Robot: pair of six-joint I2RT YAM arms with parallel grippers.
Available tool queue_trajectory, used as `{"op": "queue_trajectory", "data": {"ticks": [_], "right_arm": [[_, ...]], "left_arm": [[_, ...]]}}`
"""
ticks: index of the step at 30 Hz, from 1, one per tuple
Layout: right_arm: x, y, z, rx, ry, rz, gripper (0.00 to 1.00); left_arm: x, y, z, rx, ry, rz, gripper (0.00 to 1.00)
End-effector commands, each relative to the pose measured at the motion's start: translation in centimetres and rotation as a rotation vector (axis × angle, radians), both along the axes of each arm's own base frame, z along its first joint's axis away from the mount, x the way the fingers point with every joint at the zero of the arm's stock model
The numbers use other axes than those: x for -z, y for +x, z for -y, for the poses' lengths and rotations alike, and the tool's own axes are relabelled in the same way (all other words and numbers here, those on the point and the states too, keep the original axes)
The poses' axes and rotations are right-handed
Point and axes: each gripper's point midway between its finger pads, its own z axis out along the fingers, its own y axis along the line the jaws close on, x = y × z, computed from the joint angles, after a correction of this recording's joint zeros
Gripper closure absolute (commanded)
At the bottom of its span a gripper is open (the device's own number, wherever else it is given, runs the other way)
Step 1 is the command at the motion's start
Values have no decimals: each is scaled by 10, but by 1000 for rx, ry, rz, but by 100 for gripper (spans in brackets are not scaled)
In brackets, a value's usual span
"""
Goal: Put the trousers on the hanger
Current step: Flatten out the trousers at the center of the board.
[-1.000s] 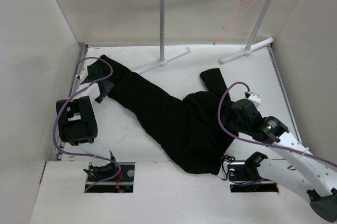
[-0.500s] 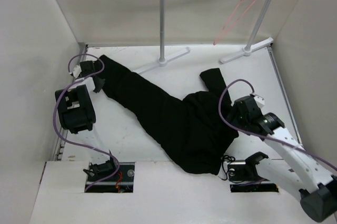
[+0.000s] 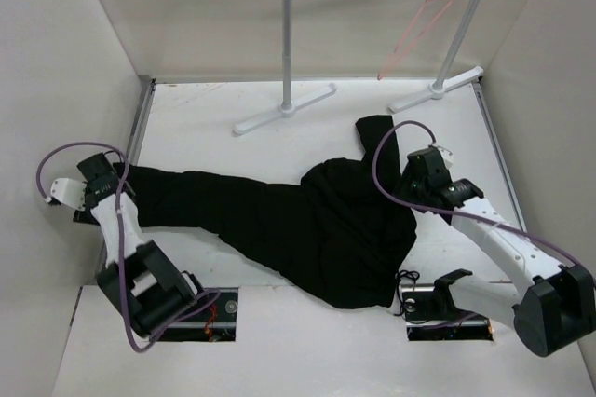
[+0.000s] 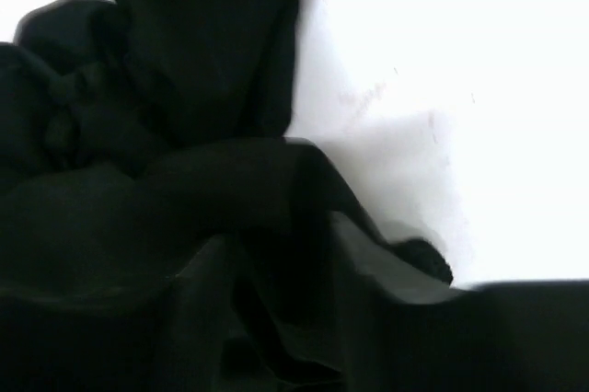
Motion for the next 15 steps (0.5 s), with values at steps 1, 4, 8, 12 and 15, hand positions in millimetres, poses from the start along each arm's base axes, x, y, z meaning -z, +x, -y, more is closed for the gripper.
{"op": "queue_trajectory", "data": {"ticks": [1,4,8,12,15], "right_arm": [[-61,42,-8,-11,8,208,35],[-93,37,-6,-26,-16,283,19],[-94,16,-4,-65,-17,275,17],[-67,-20,-15,-97,37,189,57],[-47,-47,-5,-40,19,111,84]], "left_arm": [[-8,-25,21,16,0,-51,44],[-40,0,50,171,51,61,32],[-80,62,125,479,71,197,36],[-95,126,248,863,40,264,37],[-92,155,333,1102,12,270,37]]}}
